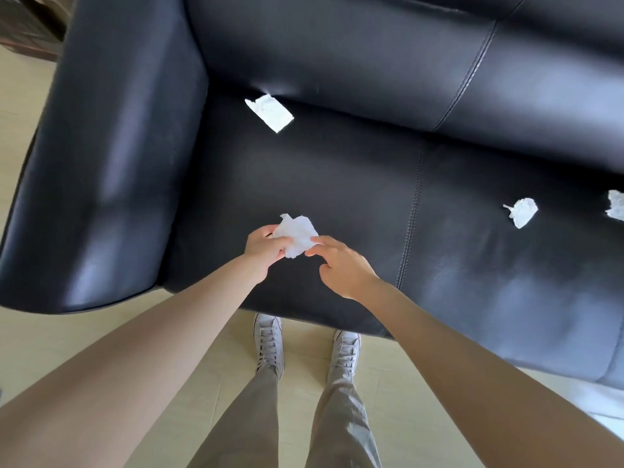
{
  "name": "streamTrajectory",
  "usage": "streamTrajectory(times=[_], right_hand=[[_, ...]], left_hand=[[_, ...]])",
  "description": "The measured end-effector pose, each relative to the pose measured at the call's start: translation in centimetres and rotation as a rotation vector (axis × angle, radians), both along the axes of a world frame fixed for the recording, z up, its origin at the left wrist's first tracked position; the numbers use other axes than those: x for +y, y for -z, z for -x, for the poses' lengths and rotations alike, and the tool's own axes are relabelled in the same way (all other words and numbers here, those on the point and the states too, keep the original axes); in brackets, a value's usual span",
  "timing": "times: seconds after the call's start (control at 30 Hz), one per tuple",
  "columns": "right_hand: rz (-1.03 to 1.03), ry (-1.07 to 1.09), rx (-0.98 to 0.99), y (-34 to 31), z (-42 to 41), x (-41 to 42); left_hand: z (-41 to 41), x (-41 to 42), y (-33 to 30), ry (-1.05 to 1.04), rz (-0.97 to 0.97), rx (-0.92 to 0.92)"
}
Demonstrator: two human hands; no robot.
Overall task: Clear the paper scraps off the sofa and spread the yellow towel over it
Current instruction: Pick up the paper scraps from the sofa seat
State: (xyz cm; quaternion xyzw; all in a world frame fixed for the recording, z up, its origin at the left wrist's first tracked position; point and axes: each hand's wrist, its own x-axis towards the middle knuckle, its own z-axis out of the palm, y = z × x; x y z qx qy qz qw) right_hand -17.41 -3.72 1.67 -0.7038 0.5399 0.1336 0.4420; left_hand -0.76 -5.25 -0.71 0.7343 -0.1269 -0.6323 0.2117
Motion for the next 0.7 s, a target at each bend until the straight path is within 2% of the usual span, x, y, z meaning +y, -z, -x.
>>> streamTrajectory(times=[0.17,0.33,0.5,0.7], right_hand=[[0.062,0.031,0.07,0.9,-0.1,-1.8],[0.122,0.1,0.126,1.4,-3.1,-5.8],[0.214,0.083,0.155,1.5,-8.7,-10.8],[0.254,-0.054,0.221,1.8,-13.4,-16.6]], left_hand=[[-2.3,-1.1,0.0,-0.124,0.018,-0.098],[-6.2,-3.5,-0.6,-0.274,0.056,0.049],[-9.8,-5.2,-0.5,-0.322,0.084,0.049],[-11.4,-4.8,-0.9,-0.296,0.069,0.052]])
